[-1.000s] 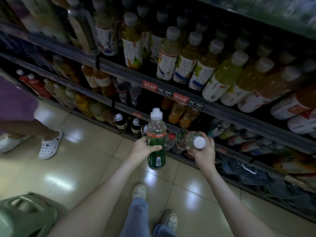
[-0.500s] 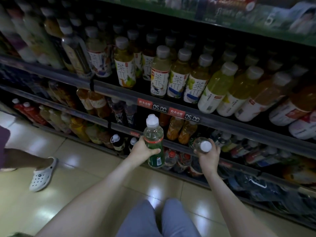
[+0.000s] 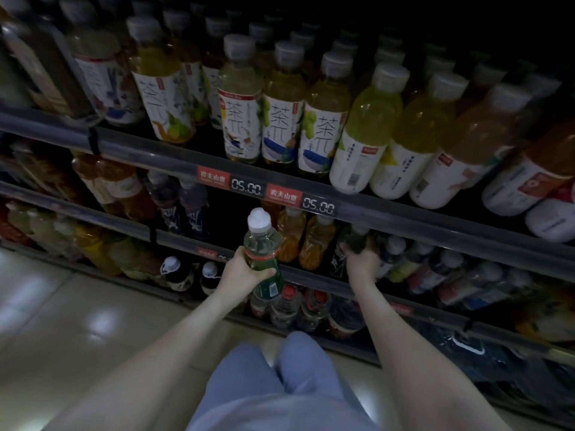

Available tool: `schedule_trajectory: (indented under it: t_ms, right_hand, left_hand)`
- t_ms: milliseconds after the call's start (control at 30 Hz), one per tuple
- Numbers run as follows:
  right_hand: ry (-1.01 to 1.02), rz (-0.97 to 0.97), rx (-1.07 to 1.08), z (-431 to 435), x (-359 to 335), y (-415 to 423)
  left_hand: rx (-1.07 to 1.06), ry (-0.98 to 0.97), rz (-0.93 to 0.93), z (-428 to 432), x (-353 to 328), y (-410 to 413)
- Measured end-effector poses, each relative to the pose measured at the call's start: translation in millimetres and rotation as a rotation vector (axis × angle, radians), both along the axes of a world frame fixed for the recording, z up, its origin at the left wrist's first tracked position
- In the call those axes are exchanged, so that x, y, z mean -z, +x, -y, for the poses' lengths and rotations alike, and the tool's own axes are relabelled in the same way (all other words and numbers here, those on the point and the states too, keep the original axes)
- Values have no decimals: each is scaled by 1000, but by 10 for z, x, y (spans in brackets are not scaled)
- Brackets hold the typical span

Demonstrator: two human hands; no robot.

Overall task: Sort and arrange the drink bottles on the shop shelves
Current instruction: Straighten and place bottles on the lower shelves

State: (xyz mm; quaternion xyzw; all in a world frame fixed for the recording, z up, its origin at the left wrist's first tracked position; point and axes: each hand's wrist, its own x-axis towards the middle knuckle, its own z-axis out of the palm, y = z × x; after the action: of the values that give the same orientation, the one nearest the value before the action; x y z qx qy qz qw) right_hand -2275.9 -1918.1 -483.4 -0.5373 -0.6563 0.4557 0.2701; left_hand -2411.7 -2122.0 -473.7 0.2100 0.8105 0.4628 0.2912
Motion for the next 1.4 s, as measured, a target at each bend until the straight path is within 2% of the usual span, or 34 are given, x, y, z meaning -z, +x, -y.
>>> schedule_trajectory:
  t_ms: [133, 233, 367, 433, 567, 733, 800, 900, 967, 1267, 1400]
  right_hand:
    - [129, 101, -15, 40, 55, -1]
    - [202, 252, 31, 263, 93, 12]
    - [220, 248, -175, 475, 180, -155]
    - [243, 283, -207, 426, 225, -315]
    - [377, 436, -171, 407, 273, -582]
    - [473, 432, -39, 377, 318, -721]
    - [456, 370, -22, 390, 315, -687]
    - [187, 121, -67, 538, 236, -533]
    - [84, 8, -138, 630, 226, -406]
    - [108, -64, -468, 1035, 62, -249]
    - [42, -148, -498, 1192, 59, -485]
  left_hand:
    - [-1, -11, 21, -74, 67, 57]
    - [-12, -22, 20, -127, 79, 87]
    - [-37, -6, 21, -155, 120, 65]
    - [-53, 2, 19, -142, 139, 48]
    - [-78, 24, 18, -56, 200, 7]
    - [-92, 29, 12, 40, 269, -63]
    - [-94, 45, 24, 57, 276, -88]
    - [-99, 61, 37, 85, 260, -134]
    - [-115, 69, 45, 127, 253, -181]
    - [-243, 100, 21, 477, 164, -478]
    - [-306, 103, 0, 600, 192, -546]
